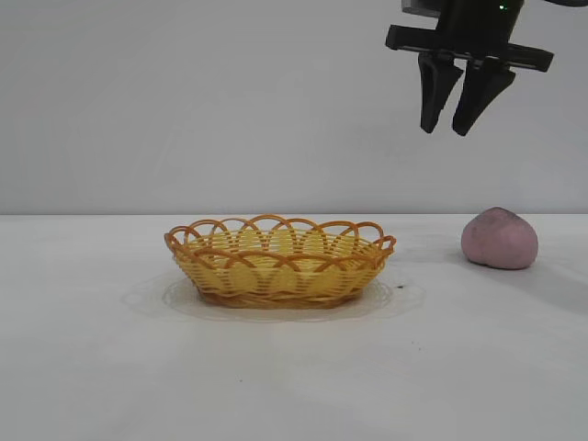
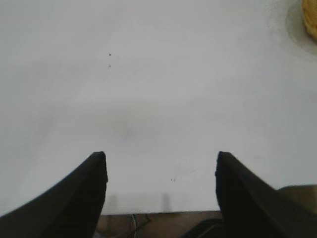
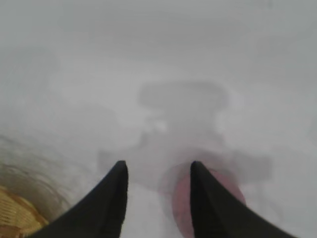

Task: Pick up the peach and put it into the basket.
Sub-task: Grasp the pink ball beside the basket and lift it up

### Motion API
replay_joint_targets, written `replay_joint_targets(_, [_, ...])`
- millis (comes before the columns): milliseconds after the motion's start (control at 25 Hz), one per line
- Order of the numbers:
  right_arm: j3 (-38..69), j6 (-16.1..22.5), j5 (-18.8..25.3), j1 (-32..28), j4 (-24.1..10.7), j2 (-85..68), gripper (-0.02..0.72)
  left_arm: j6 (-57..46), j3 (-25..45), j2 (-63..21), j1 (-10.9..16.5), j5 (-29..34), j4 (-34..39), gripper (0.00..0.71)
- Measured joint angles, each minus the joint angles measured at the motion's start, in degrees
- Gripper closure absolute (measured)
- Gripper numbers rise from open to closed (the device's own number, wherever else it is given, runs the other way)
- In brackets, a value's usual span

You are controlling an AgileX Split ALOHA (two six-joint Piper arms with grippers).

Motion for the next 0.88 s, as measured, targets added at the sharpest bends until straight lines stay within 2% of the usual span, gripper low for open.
replay_joint_targets(120, [0.0,0.0,2.6,0.0,-0.7,0.0,0.44,0.0,0.0,-5.0,0.0,0.1,0.0,0.296])
replay_joint_targets(240, [-0.1,0.4,4.5,0.0,-2.7,0.7,0.44,0.0,0.0,-5.8,0.0,0.2,0.2,0.296])
replay_joint_targets(520, [-0.1,3.4,7.2,0.0,-10.1,7.0,0.44,0.0,0.0,-5.8,0.0,0.2,0.6,0.296])
replay_joint_targets(560, [-0.1,3.2,6.5,0.0,-10.9,8.4,0.44,0.0,0.0,-5.8,0.0,0.2,0.6,0.34])
replay_joint_targets(640, [-0.1,2.7,4.1,0.0,-11.7,10.7,0.6,0.0,0.0,-5.8,0.0,0.2,0.6,0.35])
replay_joint_targets(680, [-0.1,2.7,2.6,0.0,-11.8,11.2,0.635,0.0,0.0,-5.8,0.0,0.2,0.6,0.401])
replay_joint_targets(720, [-0.1,2.6,1.5,0.1,-11.8,11.1,0.661,0.0,0.0,-5.8,0.0,0.2,0.6,0.42])
replay_joint_targets(760, [-0.1,2.3,1.0,0.5,-11.8,10.3,0.703,0.0,0.0,-5.8,0.0,0.2,0.6,0.41])
replay_joint_targets(800, [-0.1,1.2,1.0,1.0,-11.4,9.0,0.703,0.0,0.0,-5.8,0.0,0.2,0.6,0.48])
replay_joint_targets(880, [-0.1,-1.5,1.8,3.2,-8.8,5.1,0.703,0.0,0.0,-5.8,0.0,0.2,0.6,0.548])
